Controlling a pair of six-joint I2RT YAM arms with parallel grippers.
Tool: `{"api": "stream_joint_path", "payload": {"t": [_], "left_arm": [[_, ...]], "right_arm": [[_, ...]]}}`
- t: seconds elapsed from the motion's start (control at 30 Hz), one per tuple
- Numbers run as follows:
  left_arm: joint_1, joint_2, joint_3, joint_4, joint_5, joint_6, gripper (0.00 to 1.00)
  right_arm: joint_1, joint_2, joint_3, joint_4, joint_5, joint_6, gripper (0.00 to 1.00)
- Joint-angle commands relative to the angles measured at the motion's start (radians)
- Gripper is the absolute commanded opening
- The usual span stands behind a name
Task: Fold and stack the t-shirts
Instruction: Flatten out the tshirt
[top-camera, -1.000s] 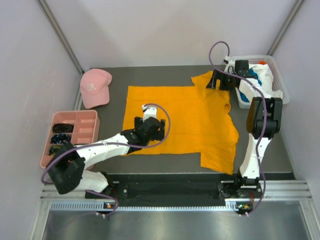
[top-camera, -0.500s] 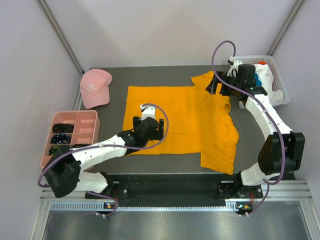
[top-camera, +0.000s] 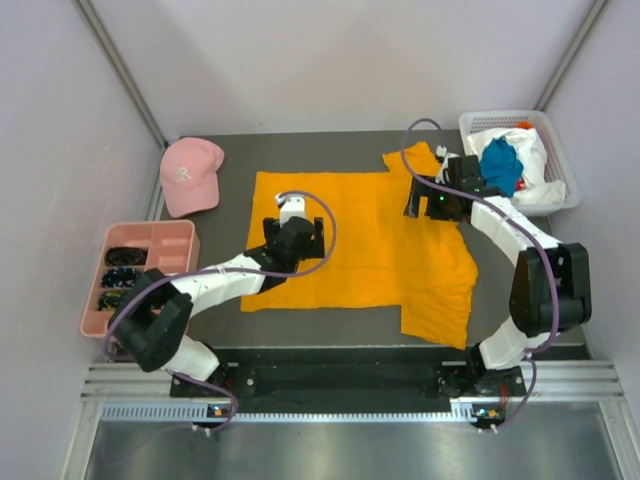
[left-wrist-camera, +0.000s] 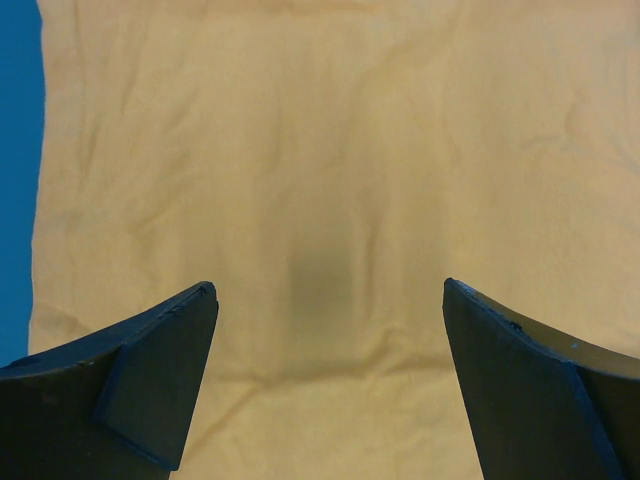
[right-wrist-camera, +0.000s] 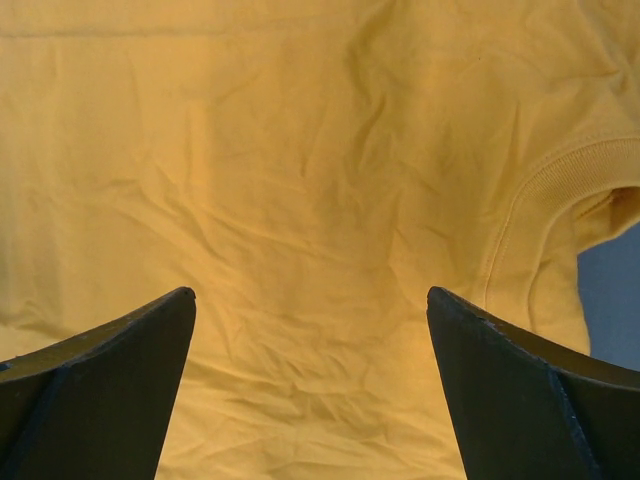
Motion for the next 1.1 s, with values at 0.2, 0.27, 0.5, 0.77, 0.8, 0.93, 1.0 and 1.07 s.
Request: {"api": "stream_joint_path", "payload": {"t": [0.2,0.27,0.5,0.77,0.8,0.93,1.0,1.07], "left_arm": [[0.165,0.186,0.146,0.216,0.09,0.029,0.99],[0.188,0.22,0.163,0.228,0.115,0.026,0.99],[0.231,0.336,0.245,0.224,0.147,0.026,0.99],[0.298,0.435,0.304,0.213,0.193,0.012,0.99],[0.306,0.442,0.314,0.202,0.202,0.005,0.99],[0.34,0.47,0.331,0.184,0.231,-0.006,0.99],[0.351,0.479,0.337,0.178,0.241,-0.009,0.99],[0.364,0.488,0.342,0.173,0.256,-0.014,0.99]], "right_arm": [[0.01,0.211,0.202,0.045,-0.025,-0.007,0.99],[0.01,0.267,0.235,0.042,-0.041,-0.007,0.99],[0.01,0.41,0.383,-0.001,-0.019,-0.023,0.99],[0.008,0.553,0.552,-0.087,0.013,-0.053,0.99],[0.01,0.562,0.561,-0.093,0.013,-0.054,0.99],[0.007,0.62,0.621,-0.13,0.019,-0.065,0.99],[0.01,0.647,0.67,-0.16,0.013,-0.073,0.99],[0.008,0.685,0.727,-0.194,0.016,-0.076,0.99]]}}
